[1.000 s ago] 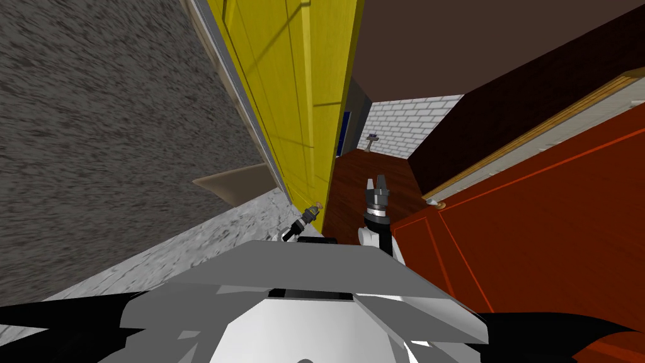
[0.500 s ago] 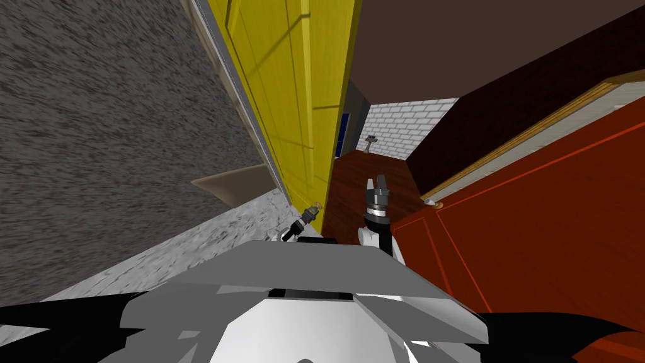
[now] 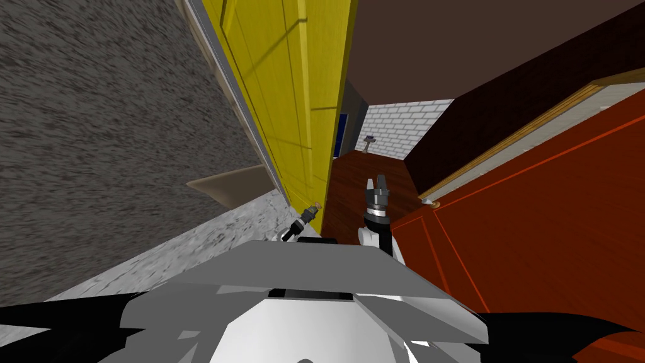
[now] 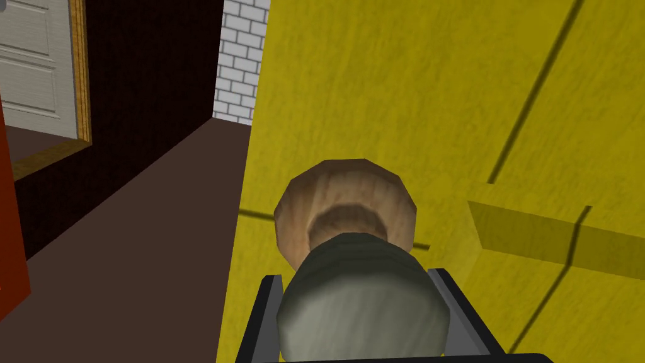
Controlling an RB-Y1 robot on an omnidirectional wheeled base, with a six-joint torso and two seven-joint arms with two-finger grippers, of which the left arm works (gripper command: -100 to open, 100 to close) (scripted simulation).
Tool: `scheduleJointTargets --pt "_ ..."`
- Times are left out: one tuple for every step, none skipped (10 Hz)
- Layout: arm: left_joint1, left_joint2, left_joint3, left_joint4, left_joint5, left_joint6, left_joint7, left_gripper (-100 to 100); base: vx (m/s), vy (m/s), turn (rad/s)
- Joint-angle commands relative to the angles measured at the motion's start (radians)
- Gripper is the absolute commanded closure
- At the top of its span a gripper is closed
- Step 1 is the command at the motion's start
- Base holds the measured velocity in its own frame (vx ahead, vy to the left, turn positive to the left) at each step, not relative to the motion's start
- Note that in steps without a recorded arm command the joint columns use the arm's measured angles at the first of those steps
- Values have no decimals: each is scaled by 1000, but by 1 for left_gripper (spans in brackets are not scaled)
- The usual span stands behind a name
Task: Push the door open
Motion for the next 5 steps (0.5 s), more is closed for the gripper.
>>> scheduleJointTargets --pt "-5 -3 6 -2 13 -2 45 100 24 -22 -28" --pt "-5 -4 8 -2 22 -2 72 100 32 -31 -43" --pt "-5 -4 8 -2 22 -2 81 100 24 -20 -14" --pt "-4 -4 11 -3 32 -2 116 100 19 -15 -26" --pt "-3 -5 15 -3 43 -2 142 100 27 -25 -50"
